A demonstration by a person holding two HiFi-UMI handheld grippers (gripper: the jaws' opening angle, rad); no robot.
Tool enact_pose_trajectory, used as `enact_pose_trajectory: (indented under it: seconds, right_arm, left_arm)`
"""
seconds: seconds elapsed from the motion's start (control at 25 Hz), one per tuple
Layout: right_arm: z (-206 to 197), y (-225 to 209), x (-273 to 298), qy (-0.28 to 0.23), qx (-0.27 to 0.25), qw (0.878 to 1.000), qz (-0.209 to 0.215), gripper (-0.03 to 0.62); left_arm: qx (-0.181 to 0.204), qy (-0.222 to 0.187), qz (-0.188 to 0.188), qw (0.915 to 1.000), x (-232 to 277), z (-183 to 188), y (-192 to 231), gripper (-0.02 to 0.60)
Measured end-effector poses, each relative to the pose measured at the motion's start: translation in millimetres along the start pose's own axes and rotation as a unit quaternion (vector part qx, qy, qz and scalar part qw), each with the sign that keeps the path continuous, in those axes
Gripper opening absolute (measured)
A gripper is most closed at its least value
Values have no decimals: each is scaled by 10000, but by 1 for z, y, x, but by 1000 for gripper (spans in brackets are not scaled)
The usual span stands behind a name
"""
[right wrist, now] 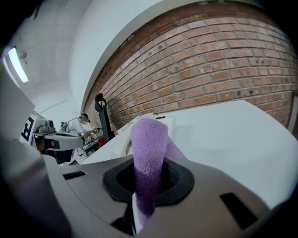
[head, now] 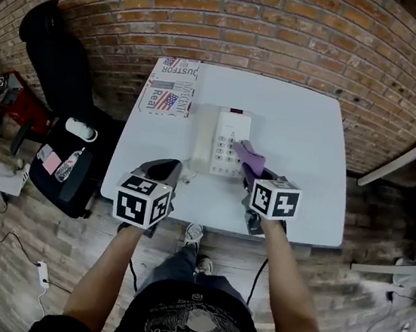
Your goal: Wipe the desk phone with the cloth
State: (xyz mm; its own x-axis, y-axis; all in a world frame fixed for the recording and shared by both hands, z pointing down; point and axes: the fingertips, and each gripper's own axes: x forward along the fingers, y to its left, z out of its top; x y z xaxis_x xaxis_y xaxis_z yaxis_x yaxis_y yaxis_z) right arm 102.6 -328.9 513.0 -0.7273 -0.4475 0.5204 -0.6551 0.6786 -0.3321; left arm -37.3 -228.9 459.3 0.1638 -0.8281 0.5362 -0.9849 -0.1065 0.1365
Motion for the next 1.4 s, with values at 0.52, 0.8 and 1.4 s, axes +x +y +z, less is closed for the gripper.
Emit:
enact_pose_trajectory:
  seconds: [0.52,0.8,1.4]
  right_arm:
    - [-20,9,-23,-130,460,9989,-7,44]
    - [-19,11,-22,-577,1201,9907,-267,44]
    - [-39,41,-5,-1172,2191,9625,-1085,44]
  left_arm:
    - [84,-14,2,10000,-17,-4,-13,8]
    - [270,40,-277,9992,-13,-1,-2,8]
    - [669,248,-1218,9900,-6,-4,43,8]
